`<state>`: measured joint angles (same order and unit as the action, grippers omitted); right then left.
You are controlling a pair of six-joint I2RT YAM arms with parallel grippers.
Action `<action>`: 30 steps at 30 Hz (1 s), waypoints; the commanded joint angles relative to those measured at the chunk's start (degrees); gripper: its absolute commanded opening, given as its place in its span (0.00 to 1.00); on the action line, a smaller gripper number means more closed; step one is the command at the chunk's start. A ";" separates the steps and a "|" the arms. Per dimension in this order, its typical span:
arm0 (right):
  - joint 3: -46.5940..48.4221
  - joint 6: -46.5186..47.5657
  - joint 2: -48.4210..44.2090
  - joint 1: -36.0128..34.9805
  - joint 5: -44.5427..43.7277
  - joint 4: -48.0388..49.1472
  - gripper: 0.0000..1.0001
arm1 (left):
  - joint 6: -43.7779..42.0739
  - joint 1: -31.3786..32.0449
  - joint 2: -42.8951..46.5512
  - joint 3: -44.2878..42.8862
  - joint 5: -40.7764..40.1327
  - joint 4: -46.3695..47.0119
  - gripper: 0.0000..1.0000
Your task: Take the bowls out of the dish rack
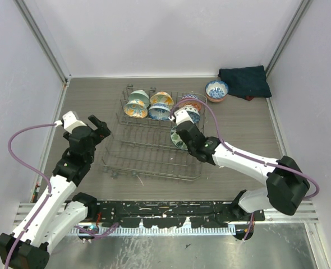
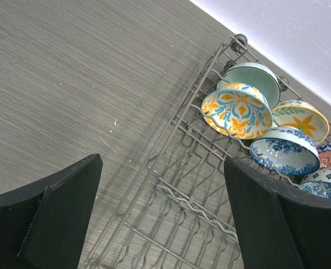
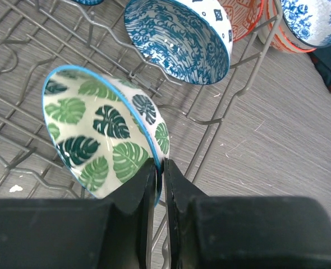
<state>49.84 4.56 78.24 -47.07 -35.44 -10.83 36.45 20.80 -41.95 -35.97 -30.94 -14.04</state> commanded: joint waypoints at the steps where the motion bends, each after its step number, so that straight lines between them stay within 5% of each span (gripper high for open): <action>1: 0.57 -1.98 -6.18 -0.38 2.30 2.93 0.04 | -0.67 0.12 0.38 -2.18 -0.53 0.88 0.98; 22: 5.32 -8.16 -11.52 0.11 1.46 2.64 0.01 | -0.59 0.08 0.80 -2.01 -0.66 0.88 0.98; 30: 10.21 -16.23 -8.27 9.57 9.75 4.25 0.01 | -0.59 0.12 1.17 -1.74 -0.95 1.11 0.98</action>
<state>54.48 -5.80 68.97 -42.65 -29.41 -12.78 36.45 20.80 -41.60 -35.97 -30.94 -14.02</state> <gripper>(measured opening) 0.123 0.978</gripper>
